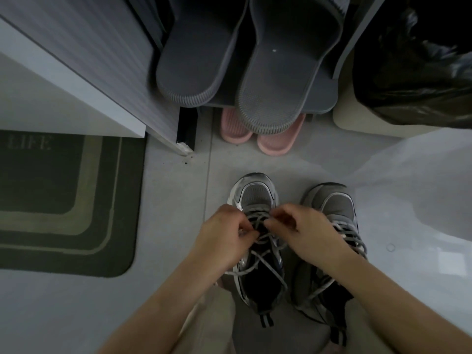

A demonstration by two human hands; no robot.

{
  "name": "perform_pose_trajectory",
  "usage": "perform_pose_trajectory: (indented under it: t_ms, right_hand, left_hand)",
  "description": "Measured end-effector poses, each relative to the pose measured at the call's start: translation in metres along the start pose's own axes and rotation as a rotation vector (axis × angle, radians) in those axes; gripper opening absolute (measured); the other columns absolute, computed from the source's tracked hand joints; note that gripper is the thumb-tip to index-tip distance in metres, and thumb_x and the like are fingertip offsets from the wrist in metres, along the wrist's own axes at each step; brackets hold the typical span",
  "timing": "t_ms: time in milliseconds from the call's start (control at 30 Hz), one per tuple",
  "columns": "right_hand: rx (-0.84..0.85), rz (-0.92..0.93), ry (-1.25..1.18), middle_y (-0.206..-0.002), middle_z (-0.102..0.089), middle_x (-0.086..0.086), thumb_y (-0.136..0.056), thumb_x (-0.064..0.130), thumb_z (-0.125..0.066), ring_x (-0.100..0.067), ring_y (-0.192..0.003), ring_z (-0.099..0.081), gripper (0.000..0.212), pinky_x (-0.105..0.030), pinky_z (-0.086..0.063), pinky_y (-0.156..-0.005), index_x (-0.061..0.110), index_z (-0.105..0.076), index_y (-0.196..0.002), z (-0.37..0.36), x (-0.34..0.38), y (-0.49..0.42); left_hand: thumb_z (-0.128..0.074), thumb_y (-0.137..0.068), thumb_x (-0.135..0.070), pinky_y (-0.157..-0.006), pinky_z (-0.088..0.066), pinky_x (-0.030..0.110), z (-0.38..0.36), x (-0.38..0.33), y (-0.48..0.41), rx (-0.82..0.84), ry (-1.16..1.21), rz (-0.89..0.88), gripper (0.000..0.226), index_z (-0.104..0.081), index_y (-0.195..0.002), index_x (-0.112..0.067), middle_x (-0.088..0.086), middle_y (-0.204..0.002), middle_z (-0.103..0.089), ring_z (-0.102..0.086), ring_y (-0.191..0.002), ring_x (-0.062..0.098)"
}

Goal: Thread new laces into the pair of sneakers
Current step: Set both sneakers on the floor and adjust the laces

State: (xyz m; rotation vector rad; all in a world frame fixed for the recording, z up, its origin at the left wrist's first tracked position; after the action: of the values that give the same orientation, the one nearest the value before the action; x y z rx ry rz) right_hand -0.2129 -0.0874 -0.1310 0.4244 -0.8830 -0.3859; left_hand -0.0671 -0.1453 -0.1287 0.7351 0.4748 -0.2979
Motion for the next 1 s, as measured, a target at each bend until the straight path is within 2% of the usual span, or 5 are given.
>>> perform_pose_trajectory:
  t_ms: [167,333,500,700,1000]
  right_hand:
    - [-0.026,0.098,0.028,-0.066,-0.059,0.005,-0.083,0.027,-0.063,-0.013,-0.065,-0.055,0.009,-0.029,-0.044,-0.065,0.020,-0.062,-0.077,0.001,0.007,0.001]
    - [-0.004,0.044,-0.040,-0.054,-0.054,0.008,-0.071,0.035,-0.051,-0.008,-0.059,-0.052,0.016,-0.014,-0.035,-0.053,0.021,-0.057,-0.067,0.002,-0.006,0.013]
    - [-0.068,0.039,-0.063,-0.072,-0.059,0.014,-0.086,0.022,-0.064,0.007,-0.068,-0.055,0.001,-0.004,-0.038,-0.062,0.022,-0.063,-0.086,0.004,-0.013,0.012]
    - [-0.278,0.335,0.313,-0.102,-0.064,0.005,-0.076,0.042,-0.055,-0.019,-0.091,-0.057,0.022,-0.033,-0.044,-0.076,0.026,-0.070,-0.077,0.004,0.011,0.021]
    - [-0.295,0.327,0.450,-0.089,-0.061,0.001,-0.073,0.034,-0.050,-0.026,-0.077,-0.056,0.018,-0.034,-0.031,-0.071,0.018,-0.058,-0.072,-0.007,0.011,0.026]
  left_hand:
    - [-0.064,-0.086,-0.029,-0.083,-0.049,0.032,0.001,0.009,-0.002,-0.043,0.072,0.080,0.017,-0.068,-0.089,-0.012,0.001,-0.101,-0.066,-0.063,-0.092,0.018]
    - [-0.064,-0.088,-0.028,-0.085,-0.050,0.034,-0.004,0.016,0.000,-0.012,0.149,0.118,0.017,-0.069,-0.089,-0.012,0.000,-0.103,-0.069,-0.064,-0.094,0.018]
    - [-0.063,-0.088,-0.021,-0.083,-0.051,0.031,-0.002,0.013,0.005,-0.040,0.199,0.071,0.006,-0.067,-0.090,-0.016,-0.001,-0.099,-0.067,-0.064,-0.091,0.015]
    - [-0.071,-0.078,-0.030,-0.089,-0.034,0.012,-0.005,-0.001,0.020,-0.150,-0.013,-0.205,0.016,-0.071,-0.091,-0.019,-0.004,-0.115,-0.058,-0.053,-0.107,0.012]
    - [-0.065,-0.077,-0.022,-0.076,-0.049,0.033,-0.009,0.003,0.031,-0.240,-0.030,-0.239,0.008,-0.058,-0.077,-0.019,-0.002,-0.104,-0.062,-0.062,-0.091,0.023]
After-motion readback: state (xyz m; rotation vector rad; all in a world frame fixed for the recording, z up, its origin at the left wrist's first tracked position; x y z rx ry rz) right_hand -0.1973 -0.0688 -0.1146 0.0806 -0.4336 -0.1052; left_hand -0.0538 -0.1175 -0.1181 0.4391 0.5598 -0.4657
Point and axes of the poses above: each hand's wrist, its own y-axis away from the middle knuckle, its own z-axis out of the back of the hand, x = y × z, the point moved 5 cm from there along -y, towards the middle knuckle
